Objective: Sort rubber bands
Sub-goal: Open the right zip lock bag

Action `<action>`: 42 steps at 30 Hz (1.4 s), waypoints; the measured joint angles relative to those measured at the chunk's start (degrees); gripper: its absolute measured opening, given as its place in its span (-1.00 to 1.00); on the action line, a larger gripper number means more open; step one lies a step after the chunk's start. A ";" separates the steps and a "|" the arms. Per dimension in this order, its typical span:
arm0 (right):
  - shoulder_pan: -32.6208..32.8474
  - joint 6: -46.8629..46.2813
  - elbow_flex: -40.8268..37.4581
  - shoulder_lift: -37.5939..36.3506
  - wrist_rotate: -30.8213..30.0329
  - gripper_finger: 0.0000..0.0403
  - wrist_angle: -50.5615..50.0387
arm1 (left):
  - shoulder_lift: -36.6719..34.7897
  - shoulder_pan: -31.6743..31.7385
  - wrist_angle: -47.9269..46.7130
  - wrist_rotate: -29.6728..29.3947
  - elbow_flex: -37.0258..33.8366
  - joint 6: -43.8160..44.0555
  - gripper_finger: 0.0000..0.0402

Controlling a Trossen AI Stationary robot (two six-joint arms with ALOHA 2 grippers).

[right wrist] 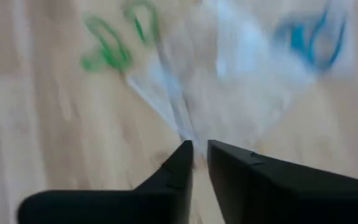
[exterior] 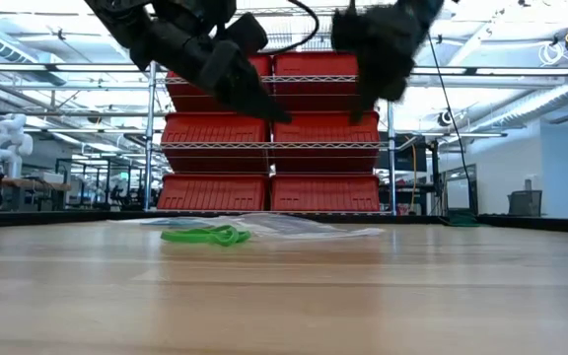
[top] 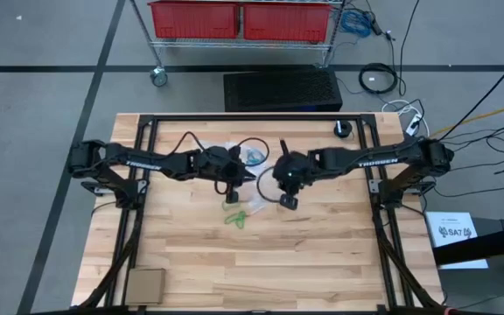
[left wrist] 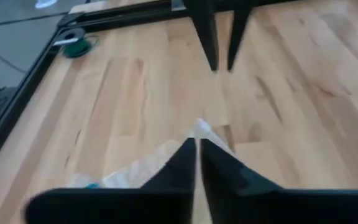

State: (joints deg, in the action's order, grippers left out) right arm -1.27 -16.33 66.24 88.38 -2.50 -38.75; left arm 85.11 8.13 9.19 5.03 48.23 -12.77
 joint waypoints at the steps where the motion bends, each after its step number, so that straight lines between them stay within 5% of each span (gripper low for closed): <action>1: 0.25 -1.16 -2.48 0.02 0.31 -0.70 1.12 | -0.20 0.47 -0.11 0.07 0.00 0.29 -0.94; 6: 2.27 1.22 -15.52 0.07 -0.79 -0.44 14.64 | -2.23 3.30 -0.56 3.01 -0.72 0.91 -0.98; 14: 4.82 22.31 -25.53 0.07 -12.20 -0.28 29.43 | -5.05 6.53 3.21 12.64 -5.20 3.28 -0.99; 28: 1.94 33.42 -25.41 5.77 -8.28 -0.46 34.69 | -5.04 6.48 3.50 12.82 -6.40 3.27 -0.99; 34: 0.97 33.73 -22.41 9.13 -7.60 -0.79 34.10 | -5.04 6.48 3.63 12.82 -6.40 2.95 -0.99; 37: 0.92 33.26 -20.09 9.36 -7.65 -0.95 31.37 | -5.04 6.48 3.66 12.82 -6.40 2.56 -0.99; 42: 0.88 26.00 -12.18 6.92 -1.37 -0.93 19.17 | -5.41 6.47 3.81 12.83 -6.40 -0.19 -0.99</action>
State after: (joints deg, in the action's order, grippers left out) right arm -0.39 9.66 54.06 95.30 -3.88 -19.58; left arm 79.71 14.60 13.00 17.86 41.82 -12.95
